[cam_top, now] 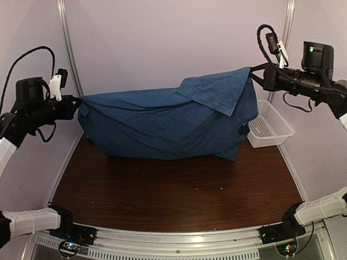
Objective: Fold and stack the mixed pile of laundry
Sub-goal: Flatten out the crumpled T-shirt at the center of the board.
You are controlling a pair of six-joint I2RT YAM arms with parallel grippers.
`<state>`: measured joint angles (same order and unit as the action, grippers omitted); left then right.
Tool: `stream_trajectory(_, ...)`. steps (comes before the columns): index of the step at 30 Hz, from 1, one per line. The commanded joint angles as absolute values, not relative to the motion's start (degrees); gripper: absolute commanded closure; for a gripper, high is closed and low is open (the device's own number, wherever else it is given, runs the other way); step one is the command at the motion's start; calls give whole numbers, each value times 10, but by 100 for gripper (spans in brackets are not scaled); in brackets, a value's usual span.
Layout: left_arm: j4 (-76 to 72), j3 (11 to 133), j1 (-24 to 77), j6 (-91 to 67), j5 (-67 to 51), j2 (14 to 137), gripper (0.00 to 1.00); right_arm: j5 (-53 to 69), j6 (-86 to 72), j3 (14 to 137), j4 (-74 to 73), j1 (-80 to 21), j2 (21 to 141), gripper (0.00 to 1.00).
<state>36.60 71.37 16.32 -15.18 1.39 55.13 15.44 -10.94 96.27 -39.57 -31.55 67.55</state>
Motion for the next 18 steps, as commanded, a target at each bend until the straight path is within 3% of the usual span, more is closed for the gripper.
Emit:
stream_trajectory(1, 339, 756, 158, -117, -44, 471, 100, 196, -152, 1003, -405, -316, 643, 100)
stream_trajectory(7, 318, 824, 158, -112, -182, 439, 100, 206, -168, 1074, -405, -315, 631, 100)
stream_trajectory(14, 408, 899, 158, -117, 9, 544, 100, 61, -143, 1072, -402, -309, 664, 100)
stream_trajectory(18, 381, 901, 158, -131, 45, 629, 100, 71, -147, 1044, -357, -242, 709, 100)
